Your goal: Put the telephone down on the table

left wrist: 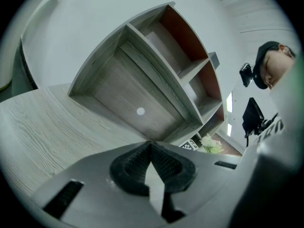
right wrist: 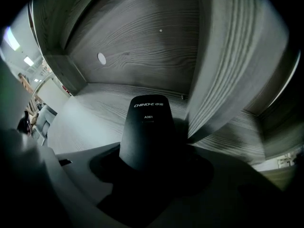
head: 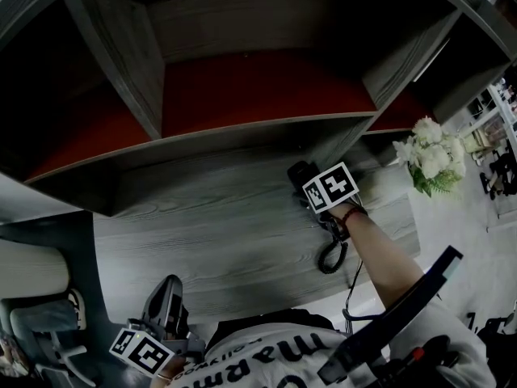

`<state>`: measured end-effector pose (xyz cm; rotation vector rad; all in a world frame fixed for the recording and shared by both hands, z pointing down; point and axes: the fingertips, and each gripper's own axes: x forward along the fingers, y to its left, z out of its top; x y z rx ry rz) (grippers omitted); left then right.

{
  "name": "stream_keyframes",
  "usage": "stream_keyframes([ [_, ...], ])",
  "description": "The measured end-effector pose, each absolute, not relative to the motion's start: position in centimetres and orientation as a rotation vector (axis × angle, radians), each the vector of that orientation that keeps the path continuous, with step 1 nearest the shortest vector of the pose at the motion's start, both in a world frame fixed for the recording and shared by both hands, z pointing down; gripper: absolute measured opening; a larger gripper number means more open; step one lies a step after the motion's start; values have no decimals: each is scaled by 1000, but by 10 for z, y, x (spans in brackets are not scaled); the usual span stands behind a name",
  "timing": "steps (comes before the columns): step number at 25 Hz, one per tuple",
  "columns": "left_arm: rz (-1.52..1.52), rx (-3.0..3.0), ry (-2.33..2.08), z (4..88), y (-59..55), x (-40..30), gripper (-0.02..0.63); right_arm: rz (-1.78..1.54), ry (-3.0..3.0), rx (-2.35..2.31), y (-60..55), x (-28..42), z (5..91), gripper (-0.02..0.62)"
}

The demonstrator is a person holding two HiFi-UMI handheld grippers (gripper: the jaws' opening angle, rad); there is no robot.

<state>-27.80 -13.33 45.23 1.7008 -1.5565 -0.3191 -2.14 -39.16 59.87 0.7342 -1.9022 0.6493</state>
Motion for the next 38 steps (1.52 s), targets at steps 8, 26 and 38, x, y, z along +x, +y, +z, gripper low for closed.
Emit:
stream_keyframes([
  [8,-320,1698,-1567,451,-131,-280,9,622,-1910,727,-390,-24,601,281],
  [26,-322,1693,-1593,445,-131,-278,9,554,-1846,701,-388,-29,610,281],
  [38,-330,1694,-1602,444,-131,-281,9,550,-1842,696,-387,-30,611,284],
])
